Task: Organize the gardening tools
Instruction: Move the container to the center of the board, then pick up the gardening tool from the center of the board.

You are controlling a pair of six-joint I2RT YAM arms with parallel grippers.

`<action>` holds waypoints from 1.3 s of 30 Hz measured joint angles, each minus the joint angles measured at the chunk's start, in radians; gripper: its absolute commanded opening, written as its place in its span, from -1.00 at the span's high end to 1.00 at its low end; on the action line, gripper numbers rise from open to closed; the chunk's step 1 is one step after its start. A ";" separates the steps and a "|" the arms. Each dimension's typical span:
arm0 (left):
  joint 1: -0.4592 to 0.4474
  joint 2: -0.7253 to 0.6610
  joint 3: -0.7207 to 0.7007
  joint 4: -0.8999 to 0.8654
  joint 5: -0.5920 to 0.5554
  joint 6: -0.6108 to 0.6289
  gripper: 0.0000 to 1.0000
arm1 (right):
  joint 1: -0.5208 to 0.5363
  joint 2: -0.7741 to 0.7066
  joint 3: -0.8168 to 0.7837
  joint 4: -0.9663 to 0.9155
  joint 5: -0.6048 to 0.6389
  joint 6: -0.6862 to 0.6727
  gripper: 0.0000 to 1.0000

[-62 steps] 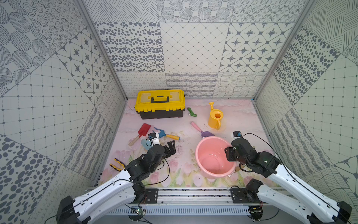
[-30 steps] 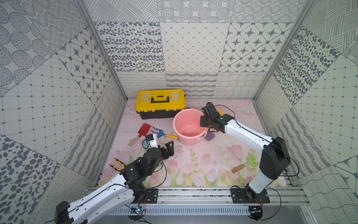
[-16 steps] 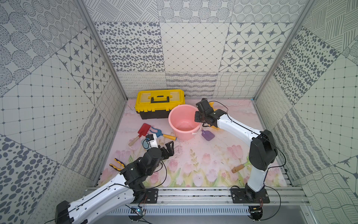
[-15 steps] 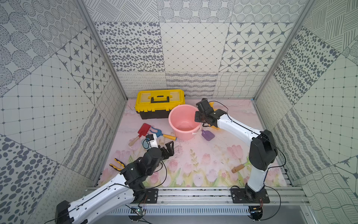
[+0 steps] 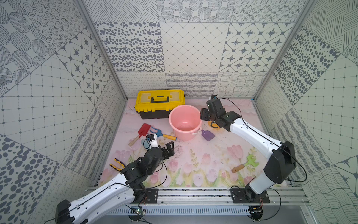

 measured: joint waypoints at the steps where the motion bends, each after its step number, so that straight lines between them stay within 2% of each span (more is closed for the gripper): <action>1: 0.000 -0.002 0.000 0.000 0.000 0.000 -0.99 | -0.025 -0.048 -0.031 0.005 -0.001 -0.007 -0.34; 4: 0.000 -0.003 0.000 0.000 0.000 0.000 -0.99 | -0.100 -0.113 -0.102 0.022 -0.018 -0.017 -0.33; 7: 0.000 -0.003 0.000 0.000 0.000 0.000 -0.99 | -0.168 -0.112 -0.169 0.032 -0.048 -0.039 -0.40; 12: 0.000 0.001 0.000 0.000 0.000 0.000 -0.99 | -0.186 -0.017 -0.196 0.038 -0.102 -0.095 -0.42; 20: 0.000 0.004 0.000 0.000 0.000 0.000 -0.99 | -0.232 0.127 -0.193 0.057 -0.113 -0.130 -0.27; 23: 0.000 0.006 0.000 0.000 0.000 0.000 -0.99 | -0.246 0.162 -0.190 0.069 -0.107 -0.144 -0.05; 32: 0.000 0.013 -0.004 0.000 0.000 0.001 -0.99 | -0.257 0.216 -0.171 0.167 -0.140 -0.172 1.00; 39: 0.000 0.024 -0.007 0.001 0.000 0.004 -0.99 | -0.259 0.216 -0.178 0.254 -0.196 -0.144 1.00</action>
